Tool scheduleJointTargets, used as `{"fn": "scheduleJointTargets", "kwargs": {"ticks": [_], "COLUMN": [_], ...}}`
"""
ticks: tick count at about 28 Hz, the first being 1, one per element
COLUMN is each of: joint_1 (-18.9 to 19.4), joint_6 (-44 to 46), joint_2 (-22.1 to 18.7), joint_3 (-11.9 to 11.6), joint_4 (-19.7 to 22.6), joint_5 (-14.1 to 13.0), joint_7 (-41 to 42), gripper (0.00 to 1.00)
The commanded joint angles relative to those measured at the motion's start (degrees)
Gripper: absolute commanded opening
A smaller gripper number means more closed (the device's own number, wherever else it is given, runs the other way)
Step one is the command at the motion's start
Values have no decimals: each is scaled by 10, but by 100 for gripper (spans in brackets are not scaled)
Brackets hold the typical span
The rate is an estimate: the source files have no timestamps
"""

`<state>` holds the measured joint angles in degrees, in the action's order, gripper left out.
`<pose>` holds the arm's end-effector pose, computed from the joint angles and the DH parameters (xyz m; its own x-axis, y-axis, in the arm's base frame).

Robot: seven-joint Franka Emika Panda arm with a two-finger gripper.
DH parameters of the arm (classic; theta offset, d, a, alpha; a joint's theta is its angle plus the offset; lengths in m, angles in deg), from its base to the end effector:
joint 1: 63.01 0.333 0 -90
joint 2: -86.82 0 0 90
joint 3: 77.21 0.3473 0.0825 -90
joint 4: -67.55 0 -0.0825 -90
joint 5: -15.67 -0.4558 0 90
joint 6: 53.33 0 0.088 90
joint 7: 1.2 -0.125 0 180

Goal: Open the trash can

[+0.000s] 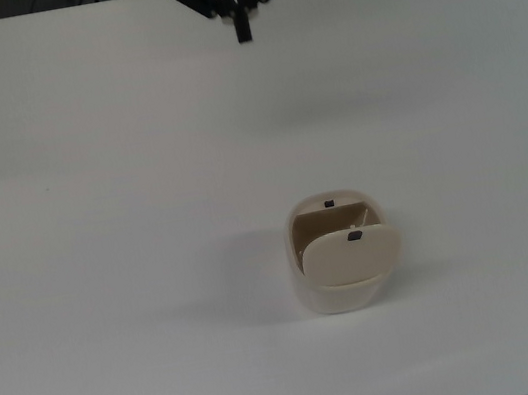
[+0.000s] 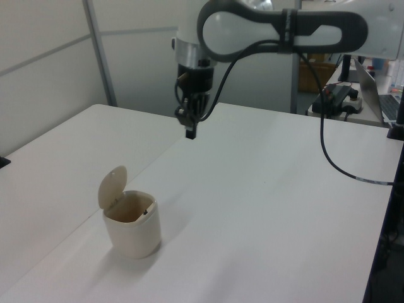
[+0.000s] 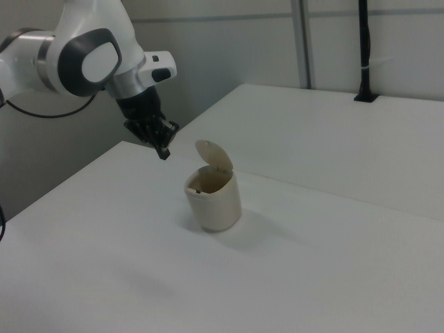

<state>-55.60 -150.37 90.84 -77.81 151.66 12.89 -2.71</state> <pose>0.6604 0.0847 0.6613 0.9845 0.0852 0.1534 0.0941 -0.9942 -0.0518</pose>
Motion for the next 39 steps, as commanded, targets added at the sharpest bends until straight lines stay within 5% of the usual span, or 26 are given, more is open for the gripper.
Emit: {"fn": "scheduleJointTargets", "kwargs": {"ticks": [1, 9, 22, 24, 26, 27, 28, 29, 33, 39], "joint_1": [1, 1, -37, -37, -37, -37, -36, -36, -31, -31], "joint_6": [60, 102, 97, 97, 97, 97, 96, 96, 96, 95], "joint_2": [-27, -31, -31, -31, -31, -31, -30, -29, -28, -28], "joint_3": [-20, -49, -51, -55, -56, -56, -57, -56, -54, -56], "joint_4": [17, 19, 18, 18, 18, 18, 18, 18, 18, 18], "joint_5": [-4, 6, 6, 7, 7, 7, 7, 10, 37, 30], "joint_7": [8, 8, 10, 10, 10, 10, 9, 8, 9, 8], "gripper": [0, 0, 2, 9, 26, 40, 87, 100, 100, 100]}}
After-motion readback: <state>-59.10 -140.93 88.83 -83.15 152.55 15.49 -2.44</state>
